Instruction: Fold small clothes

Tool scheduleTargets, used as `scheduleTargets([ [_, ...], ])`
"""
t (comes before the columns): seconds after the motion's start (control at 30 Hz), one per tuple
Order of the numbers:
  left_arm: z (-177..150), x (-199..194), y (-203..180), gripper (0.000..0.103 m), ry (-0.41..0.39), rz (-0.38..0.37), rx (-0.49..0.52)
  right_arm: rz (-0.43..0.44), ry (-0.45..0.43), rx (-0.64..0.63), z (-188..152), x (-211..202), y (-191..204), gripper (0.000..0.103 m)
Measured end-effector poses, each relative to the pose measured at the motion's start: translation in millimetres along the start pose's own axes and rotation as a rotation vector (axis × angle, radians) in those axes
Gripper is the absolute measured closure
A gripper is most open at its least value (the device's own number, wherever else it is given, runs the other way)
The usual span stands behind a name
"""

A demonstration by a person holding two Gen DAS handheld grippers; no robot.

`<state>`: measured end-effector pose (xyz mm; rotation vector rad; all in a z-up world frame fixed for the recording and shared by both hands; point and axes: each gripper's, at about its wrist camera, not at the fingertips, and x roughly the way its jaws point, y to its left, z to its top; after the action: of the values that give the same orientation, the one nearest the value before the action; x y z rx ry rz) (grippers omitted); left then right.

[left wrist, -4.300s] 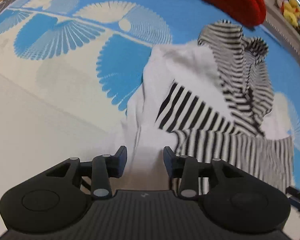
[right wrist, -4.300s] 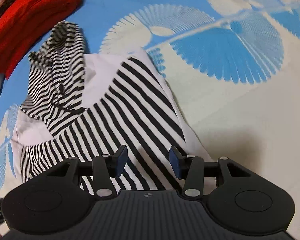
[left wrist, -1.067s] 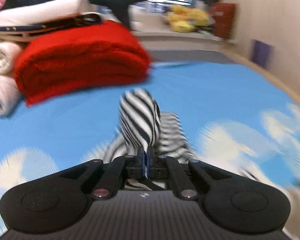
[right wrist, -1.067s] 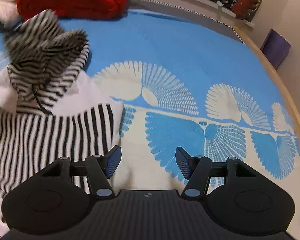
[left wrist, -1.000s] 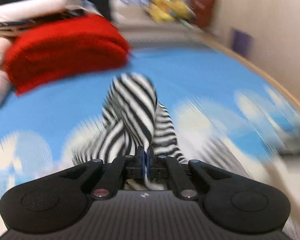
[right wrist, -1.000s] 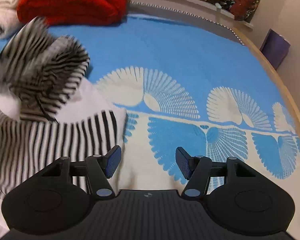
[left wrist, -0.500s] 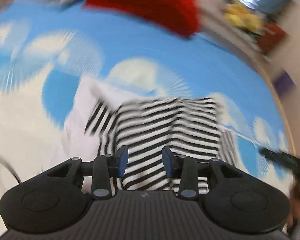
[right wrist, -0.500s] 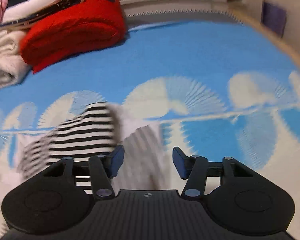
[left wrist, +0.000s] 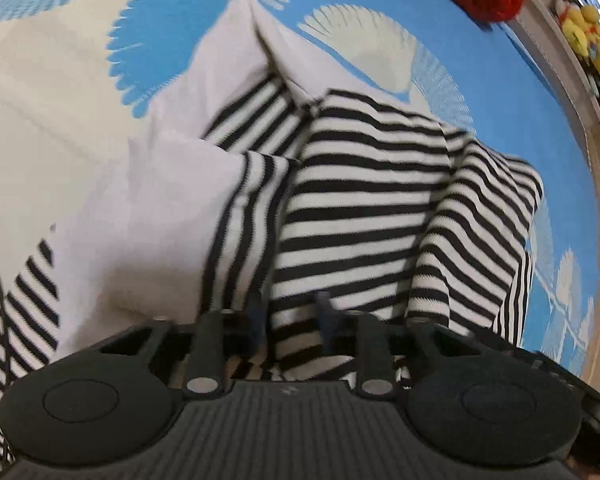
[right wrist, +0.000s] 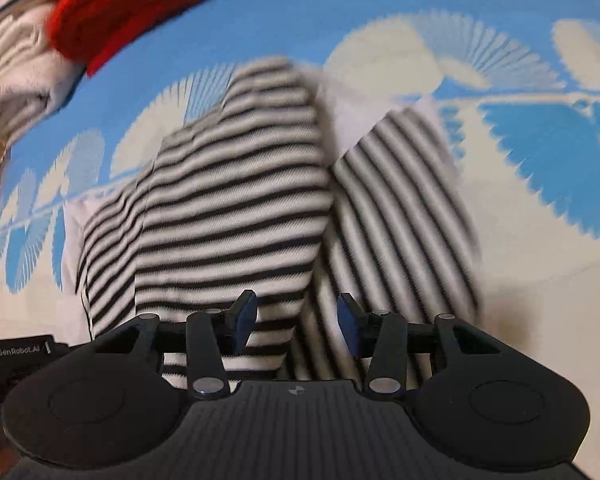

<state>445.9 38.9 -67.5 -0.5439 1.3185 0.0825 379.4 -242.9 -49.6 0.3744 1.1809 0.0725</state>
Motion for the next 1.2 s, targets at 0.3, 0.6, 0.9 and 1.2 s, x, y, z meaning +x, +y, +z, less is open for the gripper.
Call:
scheduleTargets([
  [0.3, 7, -62, -11, 0.102, -0.299, -0.034, 0.14, 0.089, -0.16, 0.001, 0, -40, 8, 0.102],
  [0.6, -2, -43, 9, 0.101, -0.124, 0.061, 0.208, 0.18, 0.055, -0.119, -33, -73, -11, 0.102],
  [0.9, 2, -44, 32, 0.052, -0.079, -0.007, 0.031, 0.07, -0.075, -0.131, -19, -73, -18, 0.049],
  [1.2, 8, -20, 41, 0.099, -0.066, -0.012, -0.069, 0.043, -0.067, 0.075, -4, -27, -38, 0.087],
])
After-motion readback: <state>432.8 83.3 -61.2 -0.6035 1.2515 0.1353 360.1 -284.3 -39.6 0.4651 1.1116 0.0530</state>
